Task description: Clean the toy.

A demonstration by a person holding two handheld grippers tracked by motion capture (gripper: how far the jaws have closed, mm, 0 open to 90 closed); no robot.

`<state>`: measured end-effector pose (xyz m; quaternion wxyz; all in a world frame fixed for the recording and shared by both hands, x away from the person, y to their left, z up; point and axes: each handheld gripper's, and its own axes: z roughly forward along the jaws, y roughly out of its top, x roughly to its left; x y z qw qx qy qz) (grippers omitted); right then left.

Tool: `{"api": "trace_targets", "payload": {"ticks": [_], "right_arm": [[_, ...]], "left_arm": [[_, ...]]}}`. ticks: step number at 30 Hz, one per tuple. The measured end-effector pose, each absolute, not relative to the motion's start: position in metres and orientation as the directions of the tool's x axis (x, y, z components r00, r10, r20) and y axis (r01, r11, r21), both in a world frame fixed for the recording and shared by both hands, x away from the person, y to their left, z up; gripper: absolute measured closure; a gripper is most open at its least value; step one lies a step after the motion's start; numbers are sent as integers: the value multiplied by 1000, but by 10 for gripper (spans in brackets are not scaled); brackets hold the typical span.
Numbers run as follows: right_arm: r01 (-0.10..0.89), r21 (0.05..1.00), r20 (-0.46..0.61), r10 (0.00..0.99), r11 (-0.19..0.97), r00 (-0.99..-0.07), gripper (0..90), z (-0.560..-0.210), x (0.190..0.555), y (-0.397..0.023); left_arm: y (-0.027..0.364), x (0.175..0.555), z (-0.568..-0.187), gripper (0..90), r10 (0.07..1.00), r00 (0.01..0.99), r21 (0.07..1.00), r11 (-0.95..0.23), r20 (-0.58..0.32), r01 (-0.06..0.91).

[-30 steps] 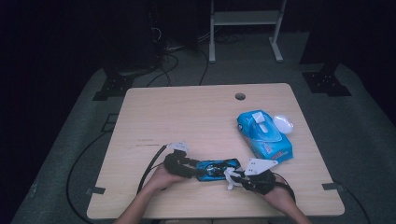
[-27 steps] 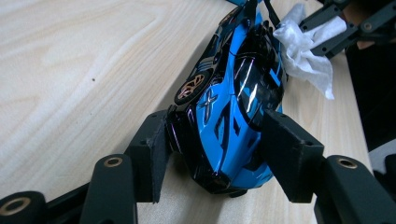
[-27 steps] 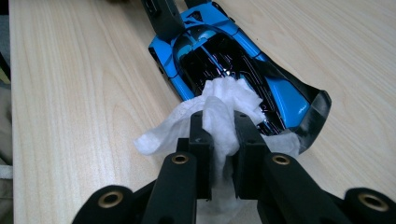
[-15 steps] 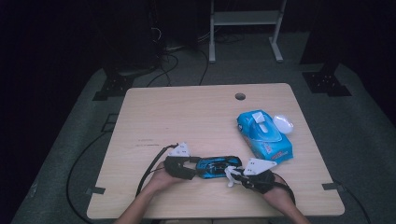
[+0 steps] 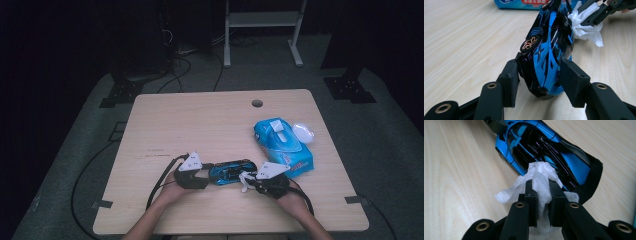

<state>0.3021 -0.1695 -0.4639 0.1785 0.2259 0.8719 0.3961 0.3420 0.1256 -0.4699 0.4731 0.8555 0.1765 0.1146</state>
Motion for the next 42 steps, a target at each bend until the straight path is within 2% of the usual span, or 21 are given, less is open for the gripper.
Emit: {"api": "trace_targets", "payload": {"ticks": [13, 22, 28, 31, 37, 39, 42], "right_arm": [[275, 766, -119, 548, 582, -828, 794, -464, 316, -162], [294, 747, -106, 543, 596, -833, 793, -466, 319, -161], [290, 751, -99, 535, 593, -839, 793, -463, 316, -162], [277, 770, -93, 531, 575, -843, 793, -455, 312, -162], [262, 853, -45, 563, 452, -826, 793, -425, 315, -164], [262, 858, -61, 594, 442, -802, 793, -417, 322, -161], [314, 833, -45, 621, 455, -782, 793, -419, 333, -155]], "left_arm": [[132, 342, -470, 563, 418, 907, 870, -466, 58, 159], [135, 342, -468, 666, 405, 912, 888, -439, 58, 138], [134, 341, -468, 669, 400, 913, 885, -448, 75, 123], [133, 340, -468, 673, 394, 915, 883, -456, 86, 113], [132, 337, -467, 678, 390, 915, 876, -472, 107, 98], [133, 336, -467, 682, 387, 916, 875, -473, 106, 98], [134, 335, -467, 684, 386, 917, 876, -471, 99, 104]]}}
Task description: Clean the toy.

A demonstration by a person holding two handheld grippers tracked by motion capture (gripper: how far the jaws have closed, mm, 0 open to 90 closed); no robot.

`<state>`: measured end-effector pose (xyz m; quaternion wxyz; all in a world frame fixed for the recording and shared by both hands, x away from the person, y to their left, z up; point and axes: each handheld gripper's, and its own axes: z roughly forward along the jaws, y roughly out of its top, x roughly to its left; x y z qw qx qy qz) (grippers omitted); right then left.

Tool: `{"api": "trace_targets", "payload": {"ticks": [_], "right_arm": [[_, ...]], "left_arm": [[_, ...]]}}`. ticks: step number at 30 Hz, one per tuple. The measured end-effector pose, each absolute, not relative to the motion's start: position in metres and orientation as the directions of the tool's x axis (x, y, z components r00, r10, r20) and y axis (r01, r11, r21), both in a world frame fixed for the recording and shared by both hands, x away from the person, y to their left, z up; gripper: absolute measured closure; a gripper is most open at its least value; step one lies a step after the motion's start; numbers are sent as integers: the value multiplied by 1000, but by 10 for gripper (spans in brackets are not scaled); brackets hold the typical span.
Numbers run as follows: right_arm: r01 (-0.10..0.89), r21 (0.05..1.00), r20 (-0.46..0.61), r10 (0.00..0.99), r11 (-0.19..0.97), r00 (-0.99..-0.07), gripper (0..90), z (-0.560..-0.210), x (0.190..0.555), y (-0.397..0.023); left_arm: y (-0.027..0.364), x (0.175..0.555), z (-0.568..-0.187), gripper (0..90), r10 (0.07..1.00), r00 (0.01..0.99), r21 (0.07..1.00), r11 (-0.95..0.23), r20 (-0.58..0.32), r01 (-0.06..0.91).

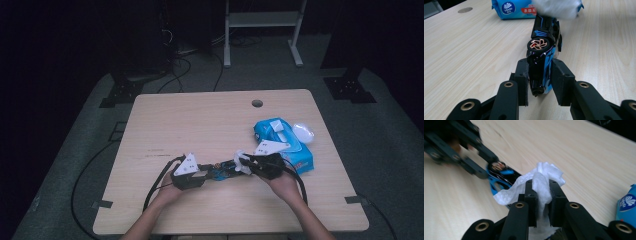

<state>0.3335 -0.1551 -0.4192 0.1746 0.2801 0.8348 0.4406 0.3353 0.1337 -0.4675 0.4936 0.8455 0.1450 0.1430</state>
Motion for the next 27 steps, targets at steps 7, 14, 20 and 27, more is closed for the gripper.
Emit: {"api": "trace_targets", "payload": {"ticks": [7, 14, 20, 27], "right_arm": [[315, 814, -50, 599, 488, -799, 793, -424, 336, -145], [314, 814, -47, 594, 490, -803, 793, -423, 339, -138], [279, 817, -42, 535, 504, -844, 791, -423, 337, -108], [321, 800, -13, 549, 507, -836, 802, -422, 350, -98]], "left_arm": [[123, 343, -470, 524, 380, 925, 872, -460, 22, 168], [123, 342, -473, 670, 381, 923, 869, -473, 55, 144], [125, 343, -474, 681, 387, 921, 873, -465, 50, 148], [123, 341, -470, 683, 380, 922, 854, -501, 74, 137]]}}
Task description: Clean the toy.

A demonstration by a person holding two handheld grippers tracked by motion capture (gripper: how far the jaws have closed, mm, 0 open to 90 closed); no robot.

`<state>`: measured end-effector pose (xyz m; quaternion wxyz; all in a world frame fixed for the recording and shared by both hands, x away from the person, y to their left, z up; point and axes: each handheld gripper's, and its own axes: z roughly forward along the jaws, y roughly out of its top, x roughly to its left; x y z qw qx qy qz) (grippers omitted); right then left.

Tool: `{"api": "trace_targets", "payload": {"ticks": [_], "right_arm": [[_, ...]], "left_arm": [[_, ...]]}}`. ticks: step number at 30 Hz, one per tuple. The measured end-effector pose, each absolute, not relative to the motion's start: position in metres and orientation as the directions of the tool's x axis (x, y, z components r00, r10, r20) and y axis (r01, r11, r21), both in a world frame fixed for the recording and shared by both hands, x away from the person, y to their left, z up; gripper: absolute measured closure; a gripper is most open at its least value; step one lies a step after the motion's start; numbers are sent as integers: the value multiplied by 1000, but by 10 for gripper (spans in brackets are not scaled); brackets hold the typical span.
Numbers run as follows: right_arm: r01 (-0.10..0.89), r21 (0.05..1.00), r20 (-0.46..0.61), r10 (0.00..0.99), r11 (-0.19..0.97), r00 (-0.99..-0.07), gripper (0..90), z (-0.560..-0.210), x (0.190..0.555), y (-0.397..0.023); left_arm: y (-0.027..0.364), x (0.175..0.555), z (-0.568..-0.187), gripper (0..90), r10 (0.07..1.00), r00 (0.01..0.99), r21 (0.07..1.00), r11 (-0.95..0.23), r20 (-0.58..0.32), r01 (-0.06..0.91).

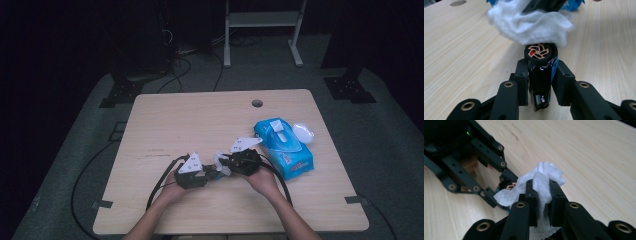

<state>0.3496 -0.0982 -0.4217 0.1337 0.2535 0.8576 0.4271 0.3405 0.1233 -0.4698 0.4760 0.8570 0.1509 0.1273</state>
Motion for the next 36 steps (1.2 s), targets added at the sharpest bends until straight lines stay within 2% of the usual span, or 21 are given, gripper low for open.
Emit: {"api": "trace_targets", "payload": {"ticks": [1, 2, 3, 4, 5, 6, 7, 11, 12, 14, 16, 18, 21, 25, 31, 36], "right_arm": [[341, 809, 27, 550, 479, -835, 802, -423, 353, -100], [351, 795, 35, 540, 494, -841, 805, -421, 357, -101], [329, 794, -4, 546, 511, -837, 806, -420, 359, -102], [368, 798, 32, 577, 476, -816, 806, -422, 364, -103], [406, 798, 76, 594, 446, -801, 806, -423, 371, -103], [401, 780, 53, 587, 481, -808, 806, -419, 373, -103], [356, 759, -57, 600, 546, -798, 806, -415, 369, -106], [376, 790, -40, 653, 484, -757, 806, -420, 366, -120], [360, 789, -67, 652, 498, -755, 806, -420, 365, -115], [341, 798, -30, 598, 497, -801, 805, -421, 361, -97], [259, 782, -146, 570, 567, -808, 806, -421, 348, -77], [289, 786, -95, 569, 546, -817, 805, -420, 352, -83], [319, 790, -125, 647, 524, -752, 805, -420, 360, -110], [378, 804, -64, 699, 459, -712, 805, -421, 366, -136], [323, 808, -80, 636, 492, -767, 804, -422, 361, -120], [350, 800, -89, 674, 487, -734, 804, -421, 365, -128]], "left_arm": [[123, 341, -468, 685, 387, 920, 849, -504, 59, 158], [122, 341, -467, 685, 371, 925, 842, -522, 80, 136], [121, 346, -467, 686, 383, 923, 846, -502, 32, 180], [121, 348, -467, 685, 410, 912, 846, -486, -2, 220], [122, 346, -467, 685, 402, 915, 844, -501, 33, 190], [125, 344, -466, 686, 395, 917, 841, -513, 49, 175], [127, 344, -467, 686, 393, 919, 842, -509, 40, 181], [127, 347, -467, 684, 404, 914, 842, -506, 42, 185], [127, 346, -467, 684, 409, 911, 842, -506, 45, 185], [128, 346, -466, 685, 414, 908, 837, -516, 57, 182], [132, 346, -465, 684, 415, 907, 832, -524, 66, 179], [134, 345, -465, 685, 412, 908, 833, -526, 73, 172], [134, 344, -466, 685, 408, 909, 833, -529, 81, 163], [134, 346, -467, 685, 402, 913, 837, -521, 70, 166], [133, 346, -468, 685, 408, 911, 842, -511, 61, 172], [133, 346, -468, 685, 406, 912, 843, -509, 56, 175]]}}
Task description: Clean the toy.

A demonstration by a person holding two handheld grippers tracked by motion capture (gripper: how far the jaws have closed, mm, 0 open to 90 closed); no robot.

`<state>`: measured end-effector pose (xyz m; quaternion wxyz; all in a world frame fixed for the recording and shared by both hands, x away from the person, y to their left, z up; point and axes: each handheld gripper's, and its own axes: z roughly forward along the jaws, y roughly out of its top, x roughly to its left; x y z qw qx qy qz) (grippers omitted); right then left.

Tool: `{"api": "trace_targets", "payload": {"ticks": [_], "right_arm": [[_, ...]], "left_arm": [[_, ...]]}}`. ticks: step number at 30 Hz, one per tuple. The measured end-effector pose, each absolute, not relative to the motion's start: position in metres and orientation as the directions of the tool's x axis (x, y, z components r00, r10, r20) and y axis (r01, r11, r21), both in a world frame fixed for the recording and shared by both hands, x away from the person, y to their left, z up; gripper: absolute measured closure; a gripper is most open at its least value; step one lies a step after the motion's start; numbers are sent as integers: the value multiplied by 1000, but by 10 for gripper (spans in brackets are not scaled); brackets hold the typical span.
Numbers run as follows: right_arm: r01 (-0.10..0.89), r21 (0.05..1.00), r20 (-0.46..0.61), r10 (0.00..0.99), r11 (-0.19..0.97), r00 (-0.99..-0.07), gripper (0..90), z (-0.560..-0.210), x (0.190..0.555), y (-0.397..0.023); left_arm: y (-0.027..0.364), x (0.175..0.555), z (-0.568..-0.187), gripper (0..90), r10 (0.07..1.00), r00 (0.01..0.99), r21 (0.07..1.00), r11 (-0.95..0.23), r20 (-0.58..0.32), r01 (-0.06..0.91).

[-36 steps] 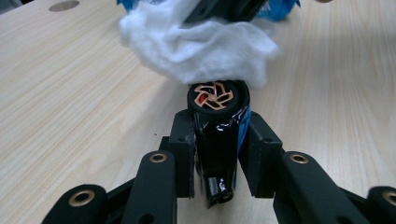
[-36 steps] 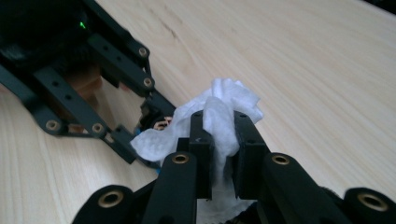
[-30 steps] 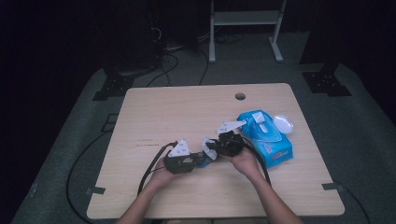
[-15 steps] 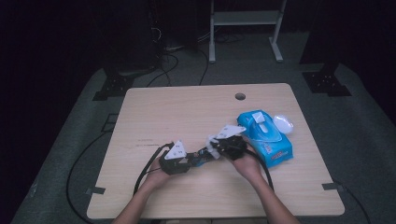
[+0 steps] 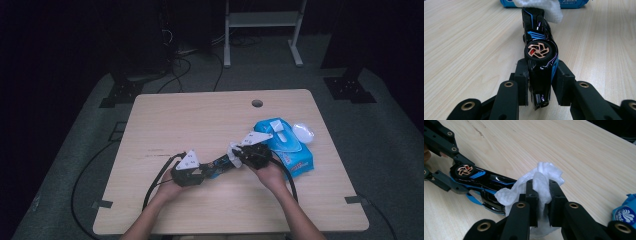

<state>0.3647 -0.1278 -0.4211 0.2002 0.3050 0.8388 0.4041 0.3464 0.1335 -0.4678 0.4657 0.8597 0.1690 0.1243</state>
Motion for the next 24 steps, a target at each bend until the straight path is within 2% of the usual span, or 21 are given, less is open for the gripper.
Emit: {"api": "trace_targets", "payload": {"ticks": [8, 15, 19, 21, 24], "right_arm": [[329, 810, -79, 647, 485, -759, 803, -422, 362, -122], [361, 809, -69, 684, 464, -726, 803, -422, 364, -133], [330, 822, -45, 630, 465, -776, 801, -423, 360, -118], [304, 817, -78, 617, 489, -783, 801, -424, 358, -112], [321, 817, -80, 645, 479, -760, 801, -424, 363, -121]], "left_arm": [[134, 348, -468, 685, 399, 915, 844, -508, 52, 174], [134, 349, -468, 685, 397, 917, 843, -508, 48, 175], [134, 348, -468, 685, 395, 917, 841, -514, 58, 168], [134, 348, -468, 685, 395, 917, 839, -517, 59, 168], [135, 348, -468, 686, 392, 918, 830, -532, 64, 169]]}}
